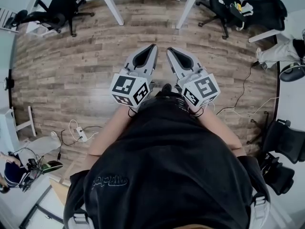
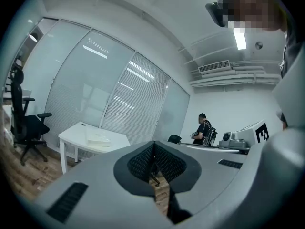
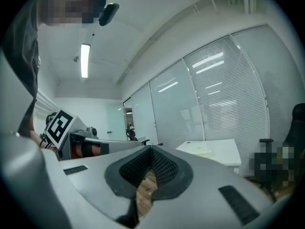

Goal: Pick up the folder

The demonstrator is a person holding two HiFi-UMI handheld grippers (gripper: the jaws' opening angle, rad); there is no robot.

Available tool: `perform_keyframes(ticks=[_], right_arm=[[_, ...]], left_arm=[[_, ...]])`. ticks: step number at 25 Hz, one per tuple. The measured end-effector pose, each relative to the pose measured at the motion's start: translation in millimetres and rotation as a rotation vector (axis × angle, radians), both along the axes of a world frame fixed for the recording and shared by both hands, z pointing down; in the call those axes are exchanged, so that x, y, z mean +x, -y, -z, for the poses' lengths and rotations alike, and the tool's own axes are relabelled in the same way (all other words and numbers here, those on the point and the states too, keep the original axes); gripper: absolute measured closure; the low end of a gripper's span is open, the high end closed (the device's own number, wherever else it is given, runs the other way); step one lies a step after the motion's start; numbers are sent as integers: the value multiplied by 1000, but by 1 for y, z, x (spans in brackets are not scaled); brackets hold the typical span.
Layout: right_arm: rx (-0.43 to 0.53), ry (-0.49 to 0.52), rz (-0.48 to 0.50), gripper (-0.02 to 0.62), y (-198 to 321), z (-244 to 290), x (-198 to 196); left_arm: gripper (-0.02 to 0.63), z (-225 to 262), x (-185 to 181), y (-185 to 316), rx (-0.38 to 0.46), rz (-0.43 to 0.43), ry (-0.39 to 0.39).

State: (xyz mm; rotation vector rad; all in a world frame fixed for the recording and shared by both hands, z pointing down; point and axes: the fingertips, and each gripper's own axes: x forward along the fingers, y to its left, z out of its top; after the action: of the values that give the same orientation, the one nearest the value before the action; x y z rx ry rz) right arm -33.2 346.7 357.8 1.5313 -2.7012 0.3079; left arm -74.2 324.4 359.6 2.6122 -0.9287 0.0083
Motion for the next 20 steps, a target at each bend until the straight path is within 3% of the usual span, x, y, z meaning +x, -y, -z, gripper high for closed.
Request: perform_keyframes(ticks=[7,16,20], right_arm=[[-13,3,-15,574,22,1,68],[-31,37,-38,574,48,-9,98],[-28,38,-45,572,67,-8,106]], left_arm=[[592,4,63,25,-22,0,-35],[592,0,94,52,14,-26,26],[592,-10,103,74,-24,-36,16]])
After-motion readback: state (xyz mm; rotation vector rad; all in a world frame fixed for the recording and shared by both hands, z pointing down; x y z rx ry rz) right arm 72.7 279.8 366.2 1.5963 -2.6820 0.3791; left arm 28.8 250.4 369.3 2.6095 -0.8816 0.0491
